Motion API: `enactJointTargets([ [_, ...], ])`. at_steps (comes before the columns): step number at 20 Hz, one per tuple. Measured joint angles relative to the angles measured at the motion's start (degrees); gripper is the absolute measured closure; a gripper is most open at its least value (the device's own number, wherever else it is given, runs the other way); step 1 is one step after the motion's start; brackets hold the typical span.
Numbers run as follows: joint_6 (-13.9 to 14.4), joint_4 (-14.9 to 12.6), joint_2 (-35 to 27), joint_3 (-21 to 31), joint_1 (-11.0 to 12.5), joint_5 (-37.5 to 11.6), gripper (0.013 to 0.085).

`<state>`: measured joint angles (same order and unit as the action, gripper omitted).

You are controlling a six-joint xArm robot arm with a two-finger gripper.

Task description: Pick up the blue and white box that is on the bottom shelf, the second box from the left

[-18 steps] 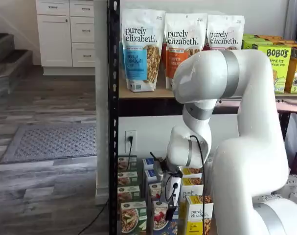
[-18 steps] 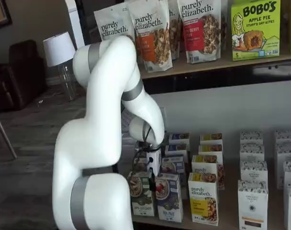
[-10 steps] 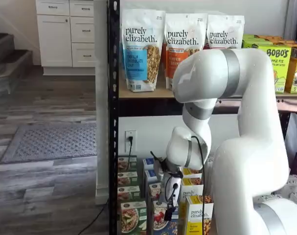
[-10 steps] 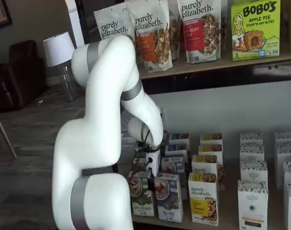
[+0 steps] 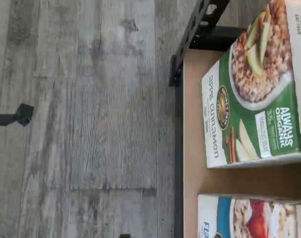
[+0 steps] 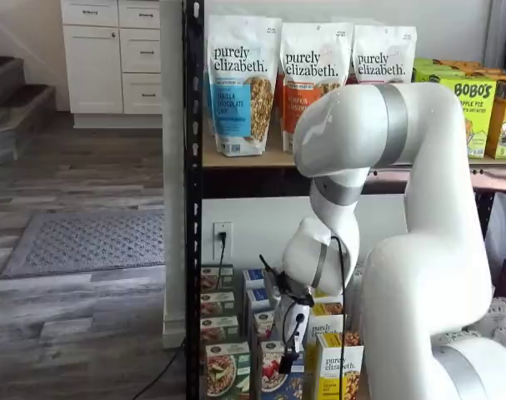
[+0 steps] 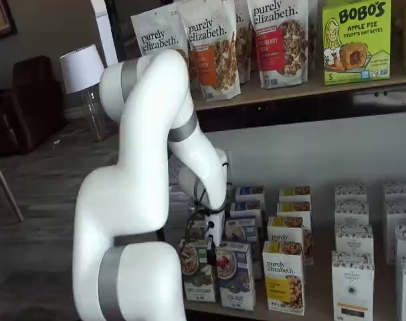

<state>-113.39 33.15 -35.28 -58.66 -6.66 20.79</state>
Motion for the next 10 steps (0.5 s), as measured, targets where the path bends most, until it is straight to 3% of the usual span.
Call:
enactJointTargets([
  [10,-0.87,0.15,-2.71,-4.18,1.1,1.48,0.013],
])
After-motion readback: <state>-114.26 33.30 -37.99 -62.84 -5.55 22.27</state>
